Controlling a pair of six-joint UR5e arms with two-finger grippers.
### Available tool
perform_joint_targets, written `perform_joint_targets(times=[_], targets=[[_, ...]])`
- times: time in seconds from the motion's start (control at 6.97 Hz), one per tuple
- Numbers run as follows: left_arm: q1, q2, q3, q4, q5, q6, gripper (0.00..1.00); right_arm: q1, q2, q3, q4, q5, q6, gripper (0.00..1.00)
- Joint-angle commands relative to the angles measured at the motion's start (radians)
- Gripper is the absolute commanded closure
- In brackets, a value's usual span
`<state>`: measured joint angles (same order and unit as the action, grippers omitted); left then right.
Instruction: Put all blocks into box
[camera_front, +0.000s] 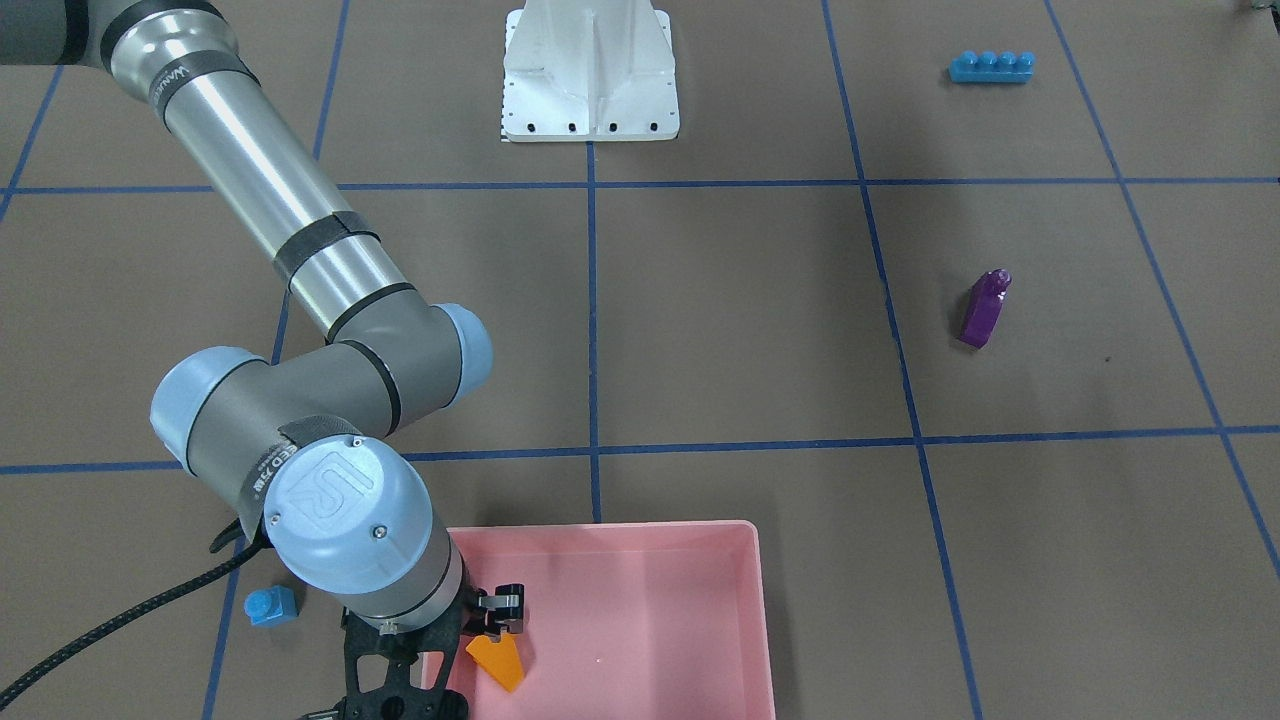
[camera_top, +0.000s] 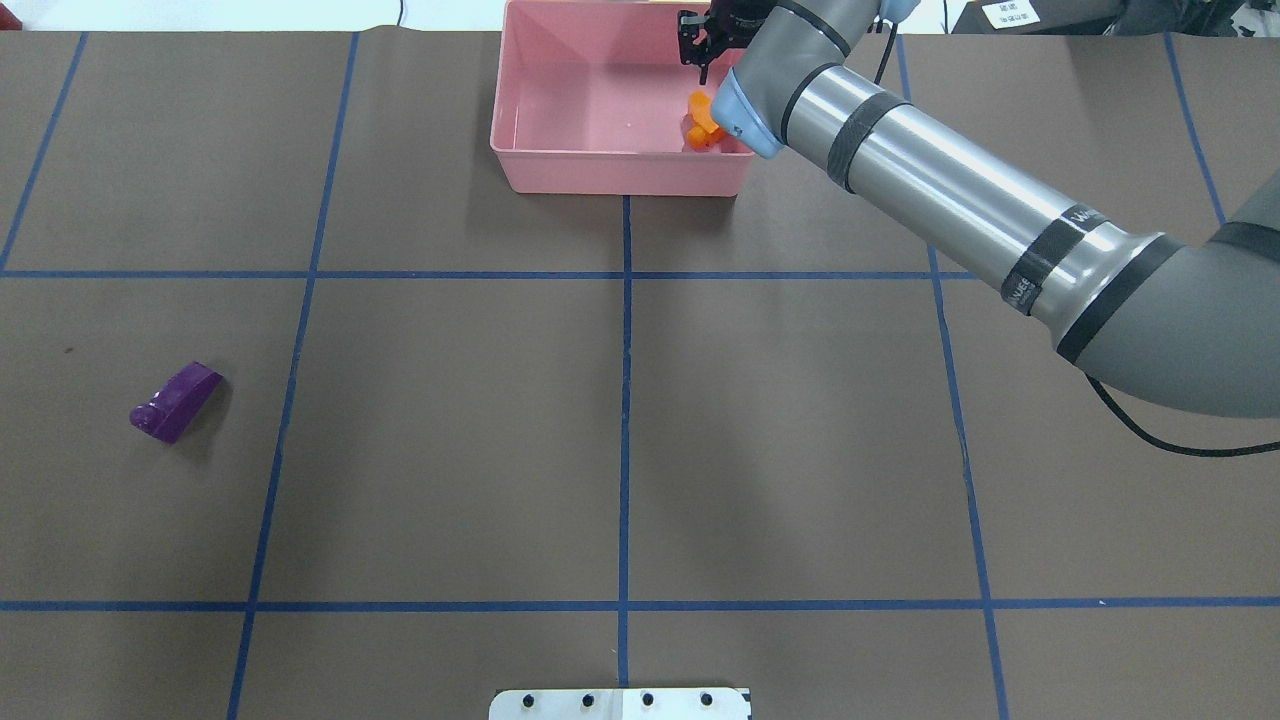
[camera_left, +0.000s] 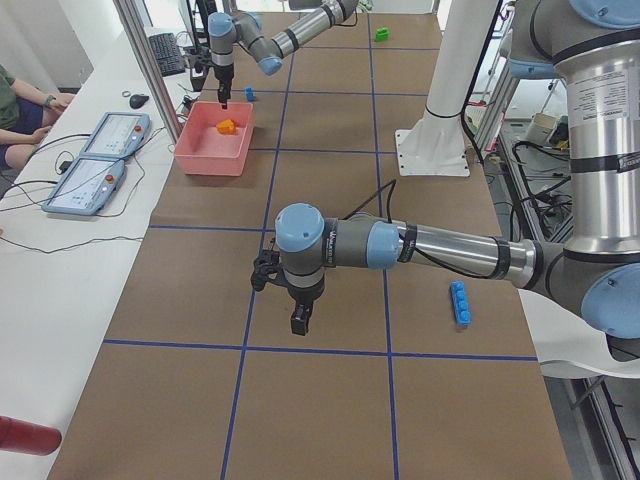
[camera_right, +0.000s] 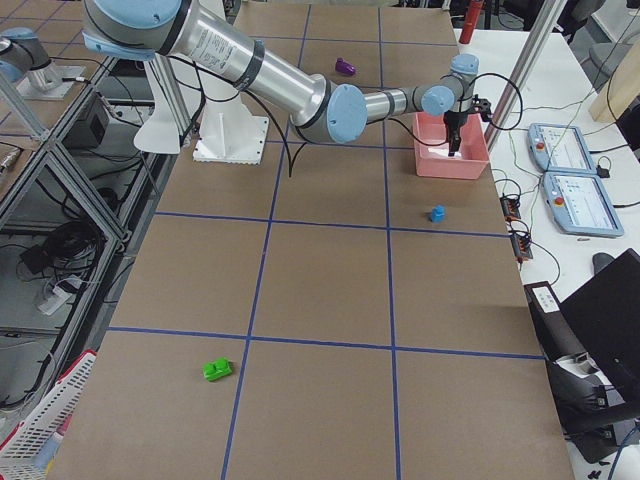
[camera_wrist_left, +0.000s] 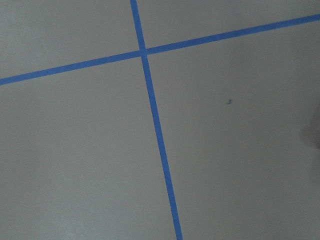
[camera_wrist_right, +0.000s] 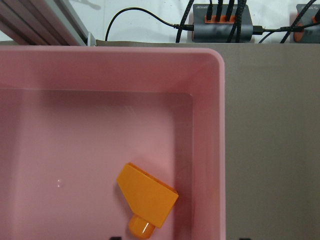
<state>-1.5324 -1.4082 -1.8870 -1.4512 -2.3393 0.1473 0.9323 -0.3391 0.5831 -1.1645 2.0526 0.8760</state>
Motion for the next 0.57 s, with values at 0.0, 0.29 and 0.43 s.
perform_joint_targets(times=[0.0, 0.29, 0.43], targets=[[0.000, 0.000, 0.000, 0.000, 0.000, 0.000, 0.00, 0.000, 0.008, 0.000, -0.001, 0.000, 0.000, 0.00], [0.003, -0.065, 0.006, -0.029, 0.002, 0.000, 0.00, 0.006, 0.022, 0.039, -0.014, 0.007, 0.009, 0.00], [0.005, -0.087, 0.015, -0.050, 0.000, -0.003, 0.00, 0.013, 0.008, 0.128, -0.103, 0.029, 0.009, 0.00]])
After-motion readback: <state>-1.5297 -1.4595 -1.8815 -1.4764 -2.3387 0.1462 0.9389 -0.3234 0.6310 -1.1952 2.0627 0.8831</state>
